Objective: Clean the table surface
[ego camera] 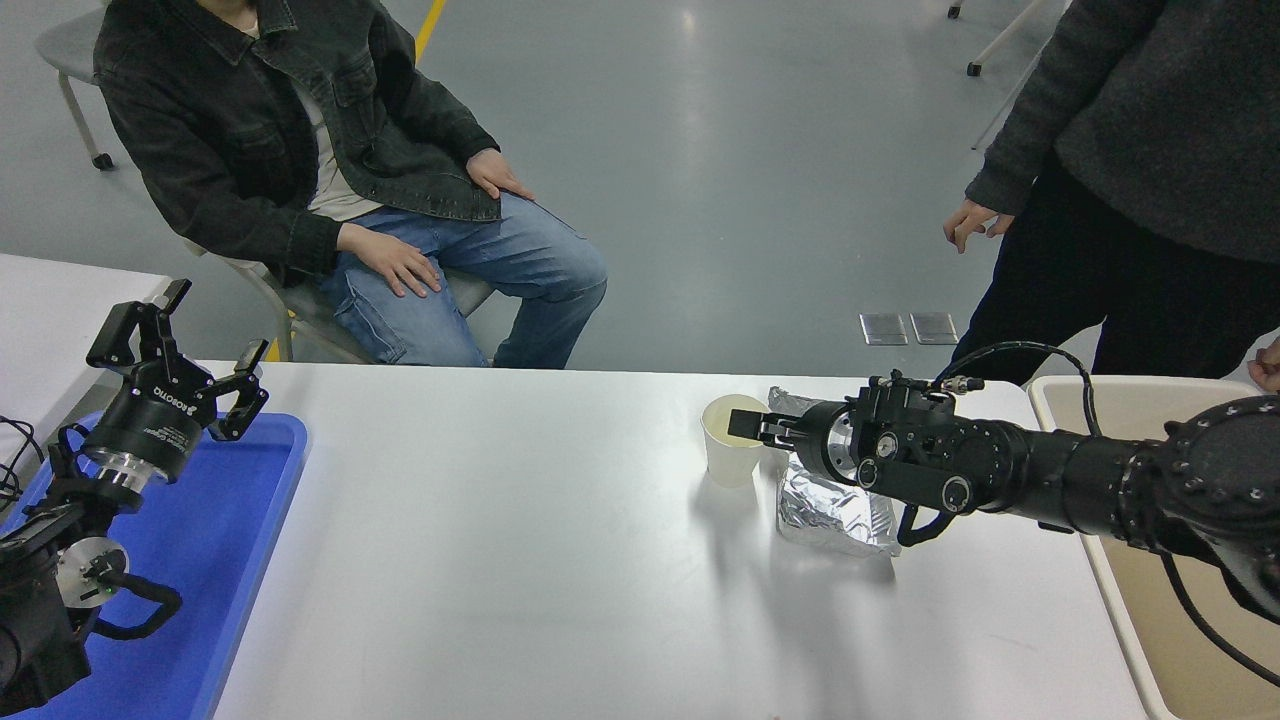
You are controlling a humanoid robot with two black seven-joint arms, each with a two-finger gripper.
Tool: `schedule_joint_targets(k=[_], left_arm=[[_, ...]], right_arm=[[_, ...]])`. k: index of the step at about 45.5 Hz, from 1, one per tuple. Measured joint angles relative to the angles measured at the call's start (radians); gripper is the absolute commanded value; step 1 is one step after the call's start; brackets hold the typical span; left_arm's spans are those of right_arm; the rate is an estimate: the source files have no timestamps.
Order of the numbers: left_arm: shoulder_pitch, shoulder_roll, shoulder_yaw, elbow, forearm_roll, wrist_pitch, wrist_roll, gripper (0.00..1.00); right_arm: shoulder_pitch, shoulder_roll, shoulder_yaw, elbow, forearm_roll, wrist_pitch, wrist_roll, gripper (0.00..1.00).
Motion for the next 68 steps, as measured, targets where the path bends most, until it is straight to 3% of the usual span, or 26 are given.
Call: schedule_joint_targets(k=[4,11,17,52,68], left_arm=[[0.000,0.000,0.000,0.000,0.000,0.000,0.000,1.00],[0.000,0.000,0.000,0.000,0.000,0.000,0.000,1.00],[0.000,0.000,0.000,0.000,0.000,0.000,0.000,1.00],[0.000,0.000,0.000,0.000,0.000,0.000,0.000,1.00],[0.000,0.000,0.000,0.000,0.000,0.000,0.000,1.00]], right_arm=[[-0.002,0.007,-0.004,-0.006,-0.001,0.005,-0.001,0.60],[-0.002,0.014,-0.009,-0.012,-0.002,0.014,-0.001,0.20],[0.004,0.017,-0.010,-0.015,-0.002,0.020,-0.002,0.00],[0.045,0.008,0.002,0.026,0.034,0.049,-0.002,0.00],[0.108,-0.118,0.004,0.172,0.058,0.051,-0.001,0.00]])
